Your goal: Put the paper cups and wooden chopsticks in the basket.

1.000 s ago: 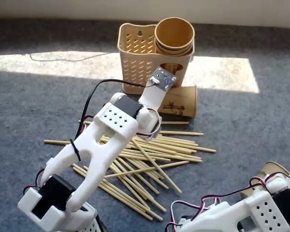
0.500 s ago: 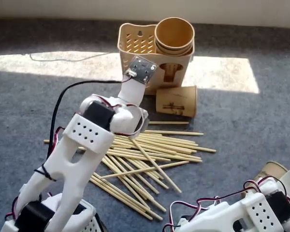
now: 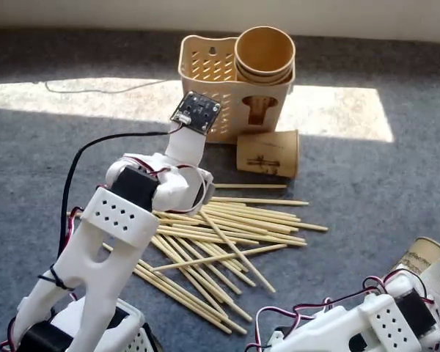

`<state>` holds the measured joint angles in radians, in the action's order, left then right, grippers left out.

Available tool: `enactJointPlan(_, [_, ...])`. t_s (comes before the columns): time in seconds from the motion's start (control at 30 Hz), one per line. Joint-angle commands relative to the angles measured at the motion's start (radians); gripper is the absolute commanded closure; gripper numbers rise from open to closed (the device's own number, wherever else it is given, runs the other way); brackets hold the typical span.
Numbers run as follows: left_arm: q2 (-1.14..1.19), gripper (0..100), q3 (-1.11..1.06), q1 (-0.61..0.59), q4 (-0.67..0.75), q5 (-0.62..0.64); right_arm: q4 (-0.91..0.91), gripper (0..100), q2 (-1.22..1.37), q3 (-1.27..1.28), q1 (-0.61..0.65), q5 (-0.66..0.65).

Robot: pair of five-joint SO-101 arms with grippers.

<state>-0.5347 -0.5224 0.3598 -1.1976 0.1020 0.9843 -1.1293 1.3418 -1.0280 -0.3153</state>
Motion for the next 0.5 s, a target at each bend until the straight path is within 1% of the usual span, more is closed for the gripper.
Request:
enactJointPlan(0.0, [-0.035, 83, -0.007, -0.015, 0.043, -0.005, -0.010, 60.6, 0.022, 0.094, 0.048, 0.017])
enactJointPlan(0.17, [-0.035, 83, -0.007, -0.015, 0.043, -0.005, 0.090, 60.6, 0.015, 0.087, 0.045, 0.017])
enactJointPlan(0.37, [-0.035, 83, -0.007, -0.015, 0.043, -0.006, 0.262, 60.6, 0.015, -0.081, 0.050, 0.018])
enactJointPlan(0.4, [-0.035, 83, -0.007, -0.015, 0.043, -0.006, 0.275, 60.6, 0.016, -0.101, 0.051, 0.023])
enactJointPlan(0.47, [-0.035, 83, -0.008, -0.015, 0.041, -0.006, 0.283, 60.6, 0.016, -0.127, 0.082, 0.072])
